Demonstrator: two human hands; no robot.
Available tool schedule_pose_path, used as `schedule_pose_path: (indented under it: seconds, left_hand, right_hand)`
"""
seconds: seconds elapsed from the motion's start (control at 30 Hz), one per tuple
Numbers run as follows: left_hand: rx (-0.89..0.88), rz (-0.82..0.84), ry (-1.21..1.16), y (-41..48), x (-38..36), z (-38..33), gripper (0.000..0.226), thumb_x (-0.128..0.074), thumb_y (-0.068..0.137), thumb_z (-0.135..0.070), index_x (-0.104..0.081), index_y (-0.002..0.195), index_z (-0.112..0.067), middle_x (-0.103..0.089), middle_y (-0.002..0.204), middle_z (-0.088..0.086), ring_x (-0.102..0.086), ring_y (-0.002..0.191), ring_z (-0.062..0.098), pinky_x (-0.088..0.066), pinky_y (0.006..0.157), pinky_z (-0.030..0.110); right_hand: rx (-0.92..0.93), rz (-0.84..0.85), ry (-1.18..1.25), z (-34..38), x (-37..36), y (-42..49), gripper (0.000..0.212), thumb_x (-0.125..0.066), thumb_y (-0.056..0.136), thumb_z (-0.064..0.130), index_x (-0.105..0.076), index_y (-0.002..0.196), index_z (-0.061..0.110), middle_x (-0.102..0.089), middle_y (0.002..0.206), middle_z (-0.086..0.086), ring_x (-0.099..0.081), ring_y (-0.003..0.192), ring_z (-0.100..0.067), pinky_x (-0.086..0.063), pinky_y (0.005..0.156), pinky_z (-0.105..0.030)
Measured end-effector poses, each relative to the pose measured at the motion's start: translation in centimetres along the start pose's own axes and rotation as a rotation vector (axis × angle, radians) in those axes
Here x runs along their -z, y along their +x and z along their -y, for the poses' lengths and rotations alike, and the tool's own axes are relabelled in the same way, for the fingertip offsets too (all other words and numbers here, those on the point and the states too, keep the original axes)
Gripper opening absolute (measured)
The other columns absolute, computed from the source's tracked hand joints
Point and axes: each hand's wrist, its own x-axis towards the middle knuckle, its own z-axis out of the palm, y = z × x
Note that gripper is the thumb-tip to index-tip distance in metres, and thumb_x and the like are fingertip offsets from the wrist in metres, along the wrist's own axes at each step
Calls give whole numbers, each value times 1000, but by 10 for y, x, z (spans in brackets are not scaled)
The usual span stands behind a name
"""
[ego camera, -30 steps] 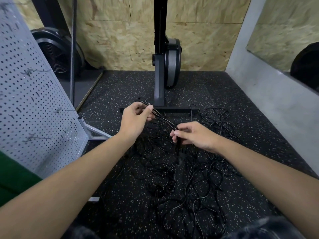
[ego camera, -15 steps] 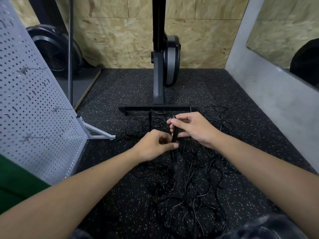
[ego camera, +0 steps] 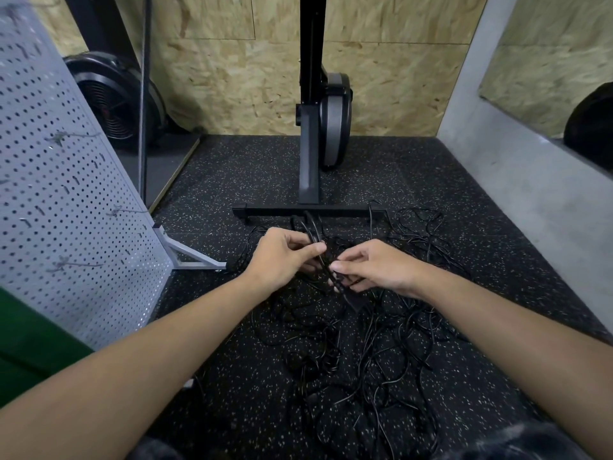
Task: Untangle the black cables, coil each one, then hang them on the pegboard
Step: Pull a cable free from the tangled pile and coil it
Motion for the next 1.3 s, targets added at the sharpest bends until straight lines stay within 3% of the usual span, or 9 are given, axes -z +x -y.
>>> schedule_pose_path:
  seconds: [0.13, 0.33, 0.5, 0.63, 0.77, 0.93, 1.03, 1.13, 1.3]
  left_hand:
    - [-8, -29, 79, 1, 9, -1, 8, -77, 94, -13, -82, 96, -7, -81, 88, -5, -79, 81, 22, -66, 75, 36]
    - [-58, -39, -27, -3, 4, -14, 6, -77, 93, -13, -82, 93, -9, -80, 93, 3, -78, 88, 23, -66, 79, 38]
    - [-188, -127, 273, -9, 10, -33, 36, -67, 98, -51, -80, 80, -24, -75, 72, -3, -71, 68, 21, -58, 66, 34]
    - [-156, -338, 313, -5, 26, -19, 11, -67, 99, -36, -73, 97, -26, -71, 87, -10, -64, 75, 7, -49, 72, 28]
    - [-34, -91, 435, 3, 31, 7, 50, -71, 98, -31, -50, 144, -33, -59, 137, -9, -59, 119, 10, -48, 101, 35]
    - [-91, -54, 479, 3, 31, 4, 15, -68, 102, -25, -76, 115, -25, -76, 103, -13, -67, 96, -5, -50, 83, 13]
    - [-160, -103, 456, 3, 33, -4, 10, -69, 101, -22, -79, 102, -21, -76, 93, -16, -67, 87, -11, -51, 78, 14]
    - [-186, -76, 271, 1, 30, -19, 11, -64, 104, -16, -76, 102, -16, -80, 93, -7, -76, 91, 9, -63, 84, 33]
    - [-174, -62, -20, -3, 17, -49, 11, -61, 104, -8, -72, 104, -8, -80, 93, 9, -79, 85, 25, -65, 77, 35]
  right_hand:
    - [-80, -130, -179, -7, 0, 4, 32, -60, 104, 39, -72, 124, 18, -74, 123, -3, -70, 113, -18, -58, 101, -37]
    - [116, -124, -255, 6, -11, 3, 49, -73, 89, 54, -67, 130, 28, -69, 130, 12, -63, 124, -8, -44, 115, -36]
    - [209, -175, -233, 6, -16, 8, 14, -57, 106, 19, -71, 109, 22, -78, 84, 8, -67, 68, -12, -56, 81, -42]
    - [239, -219, -200, 14, -9, 1, 23, -54, 108, 31, -77, 101, 29, -59, 64, 12, -53, 67, -12, -48, 67, -34]
    - [284, -172, -77, 25, -7, -9, 30, -54, 108, 31, -80, 96, 24, -46, 65, 8, -45, 69, -18, -40, 65, -31]
    - [344, -169, 5, 28, 1, -11, 31, -51, 109, 20, -81, 101, 16, -44, 64, 3, -42, 64, -13, -38, 59, -25]
    - [327, -262, -85, 21, 5, -7, 29, -49, 110, 23, -78, 110, 24, -56, 69, 8, -50, 67, -11, -47, 65, -27]
    - [322, -332, -182, 14, 5, -2, 28, -48, 111, 21, -73, 121, 23, -74, 95, 12, -63, 79, -8, -55, 70, -26]
    - [313, -346, -160, 13, 0, 3, 31, -46, 111, 23, -64, 137, 20, -76, 115, 9, -73, 99, -7, -59, 76, -27]
